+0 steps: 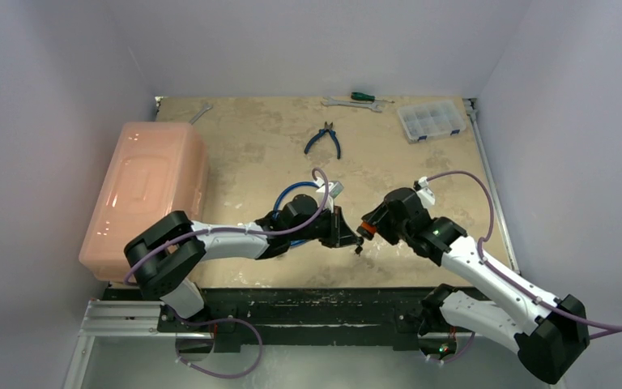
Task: Unlock with the key
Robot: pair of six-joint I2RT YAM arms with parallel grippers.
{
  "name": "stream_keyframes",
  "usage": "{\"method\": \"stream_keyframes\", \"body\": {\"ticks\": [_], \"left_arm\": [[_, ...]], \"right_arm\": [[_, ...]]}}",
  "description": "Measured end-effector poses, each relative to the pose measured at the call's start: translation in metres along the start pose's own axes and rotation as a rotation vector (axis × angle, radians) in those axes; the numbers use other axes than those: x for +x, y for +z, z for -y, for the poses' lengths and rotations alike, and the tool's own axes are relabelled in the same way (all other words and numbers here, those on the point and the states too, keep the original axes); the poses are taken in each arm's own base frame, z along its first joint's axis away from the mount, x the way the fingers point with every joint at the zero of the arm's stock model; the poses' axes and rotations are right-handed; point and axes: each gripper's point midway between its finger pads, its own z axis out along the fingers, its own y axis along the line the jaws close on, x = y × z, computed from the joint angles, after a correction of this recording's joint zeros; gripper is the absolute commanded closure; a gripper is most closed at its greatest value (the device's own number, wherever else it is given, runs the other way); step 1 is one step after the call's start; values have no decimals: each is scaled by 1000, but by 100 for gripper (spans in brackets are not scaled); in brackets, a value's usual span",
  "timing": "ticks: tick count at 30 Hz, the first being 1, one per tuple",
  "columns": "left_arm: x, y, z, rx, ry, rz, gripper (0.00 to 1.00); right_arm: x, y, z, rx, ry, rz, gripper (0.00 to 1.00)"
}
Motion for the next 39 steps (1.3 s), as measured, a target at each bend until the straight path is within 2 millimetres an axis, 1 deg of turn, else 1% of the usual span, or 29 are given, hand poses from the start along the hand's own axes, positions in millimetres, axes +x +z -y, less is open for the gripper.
{"method": "stream_keyframes", "body": {"ticks": [6, 12, 17, 26, 39], "left_arm": [[-6, 5, -4, -18, -11, -3, 100], [-3, 10, -9, -38, -2, -28, 100], [-5, 11, -10, -52, 61, -42, 100], [-6, 8, -17, -80, 166, -40, 100], [-5, 4, -25, -192, 318, -34, 100]], "right_arm": [[-3, 5, 0, -7, 9, 18, 100], [-1, 9, 4, -3, 10, 25, 100], [-3, 10, 3, -6, 12, 34, 100], [-1, 13, 1, -7, 13, 25, 100], [4, 19, 1, 10, 35, 2, 100]]}}
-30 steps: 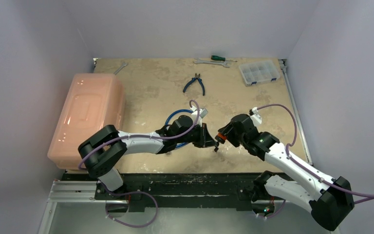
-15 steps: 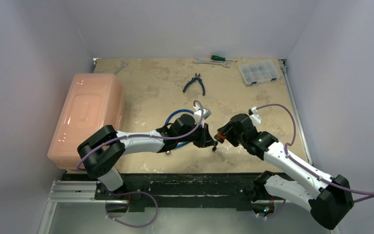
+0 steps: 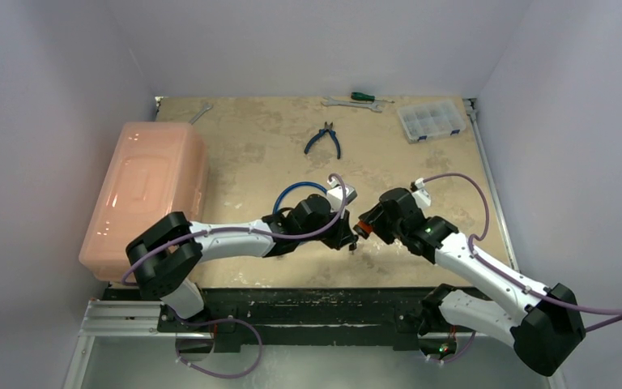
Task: Unlock with the key
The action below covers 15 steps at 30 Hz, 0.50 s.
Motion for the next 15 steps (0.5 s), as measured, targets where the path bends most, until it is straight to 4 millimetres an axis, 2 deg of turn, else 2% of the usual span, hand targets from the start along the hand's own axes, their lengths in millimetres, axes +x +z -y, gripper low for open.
{"method": "stream_keyframes", "body": {"ticks": [15], "left_arm": [[0, -3, -2, -102, 101, 15, 100]], "right_arm": [[2, 0, -2, 0, 9, -11, 100]]}}
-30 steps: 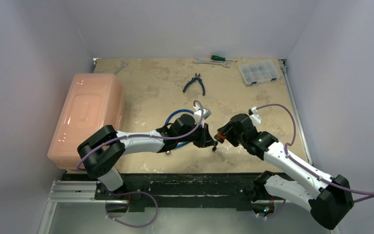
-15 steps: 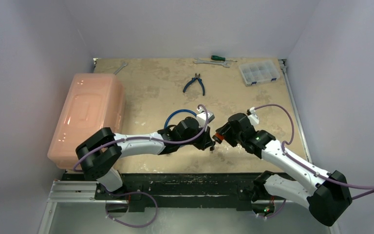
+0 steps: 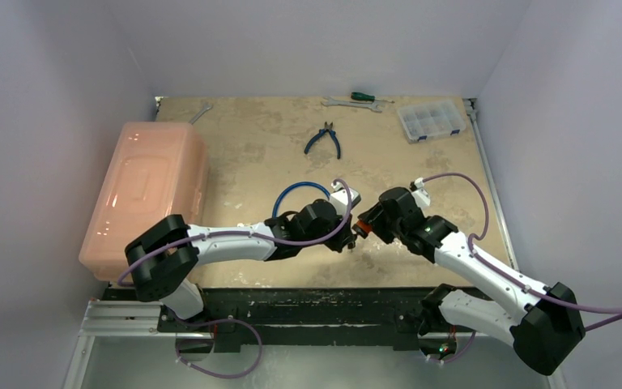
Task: Unlock with the key
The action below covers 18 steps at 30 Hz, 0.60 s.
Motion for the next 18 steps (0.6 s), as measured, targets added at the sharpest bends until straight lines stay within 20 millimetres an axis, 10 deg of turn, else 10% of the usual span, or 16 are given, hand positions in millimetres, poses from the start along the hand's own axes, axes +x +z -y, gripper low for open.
{"method": "stream_keyframes", "body": {"ticks": [4, 11, 18], "left_arm": [[-1, -1, 0, -3, 4, 2, 100], [-11, -7, 1, -2, 13, 29, 64], [-22, -18, 9, 33, 10, 67, 49]], "right_arm": [[0, 0, -1, -2, 4, 0, 100], [4, -4, -5, -23, 13, -19, 100], [1, -14, -17, -83, 39, -15, 100]]}}
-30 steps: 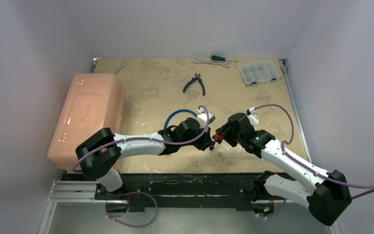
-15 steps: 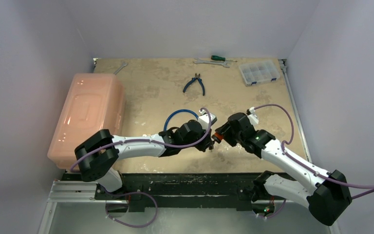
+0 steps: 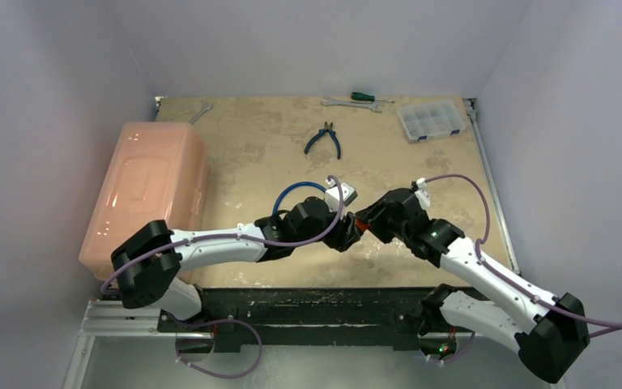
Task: Unlock with the key
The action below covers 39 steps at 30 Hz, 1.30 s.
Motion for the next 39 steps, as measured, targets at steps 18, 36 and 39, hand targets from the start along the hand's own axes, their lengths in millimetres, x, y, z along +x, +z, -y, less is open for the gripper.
{"method": "stream_keyframes", "body": {"ticks": [18, 36, 39], "left_arm": [[-25, -17, -11, -3, -70, 77, 38], [-26, -9, 8, 109, -141, 72, 42], [-24, -7, 7, 105, -152, 65, 41]], "right_arm": [[10, -17, -4, -53, -1, -51, 100], [9, -22, -6, -77, 8, -49, 100], [9, -23, -7, -83, 12, -50, 100]]}}
